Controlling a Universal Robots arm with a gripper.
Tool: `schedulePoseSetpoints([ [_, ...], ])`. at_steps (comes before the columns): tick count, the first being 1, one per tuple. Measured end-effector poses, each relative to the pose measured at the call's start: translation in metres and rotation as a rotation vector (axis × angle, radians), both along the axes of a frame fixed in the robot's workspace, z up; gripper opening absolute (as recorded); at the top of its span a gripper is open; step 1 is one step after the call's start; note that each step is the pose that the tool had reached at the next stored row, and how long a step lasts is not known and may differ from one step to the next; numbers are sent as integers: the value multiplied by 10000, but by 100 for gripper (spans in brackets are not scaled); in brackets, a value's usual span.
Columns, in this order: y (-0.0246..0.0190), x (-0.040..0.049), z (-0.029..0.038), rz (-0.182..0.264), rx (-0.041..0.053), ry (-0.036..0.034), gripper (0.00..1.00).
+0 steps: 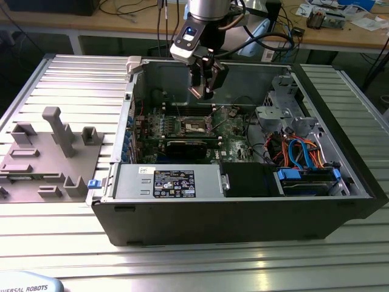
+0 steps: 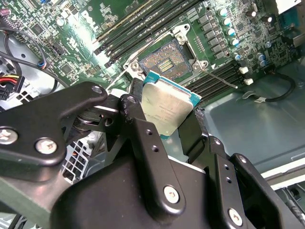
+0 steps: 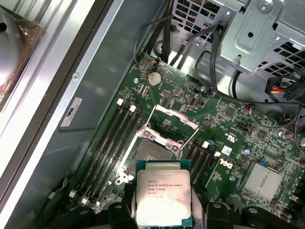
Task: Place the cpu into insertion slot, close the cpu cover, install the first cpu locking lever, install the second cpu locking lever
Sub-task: 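Place the cpu into insertion slot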
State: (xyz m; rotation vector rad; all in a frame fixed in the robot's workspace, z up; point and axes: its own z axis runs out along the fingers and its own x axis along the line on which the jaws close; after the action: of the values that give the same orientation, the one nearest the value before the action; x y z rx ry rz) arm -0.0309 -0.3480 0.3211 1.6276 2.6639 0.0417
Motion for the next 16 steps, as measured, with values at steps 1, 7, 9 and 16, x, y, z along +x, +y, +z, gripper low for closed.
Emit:
schedulePoseSetpoints([
  [1,0,0,-1,-8,1,0,54],
  [7,0,0,-2,-109,1,0,54],
  [9,0,0,-2,-140,1,0,54],
  [16,0,0,-2,-215,0,0,54],
])
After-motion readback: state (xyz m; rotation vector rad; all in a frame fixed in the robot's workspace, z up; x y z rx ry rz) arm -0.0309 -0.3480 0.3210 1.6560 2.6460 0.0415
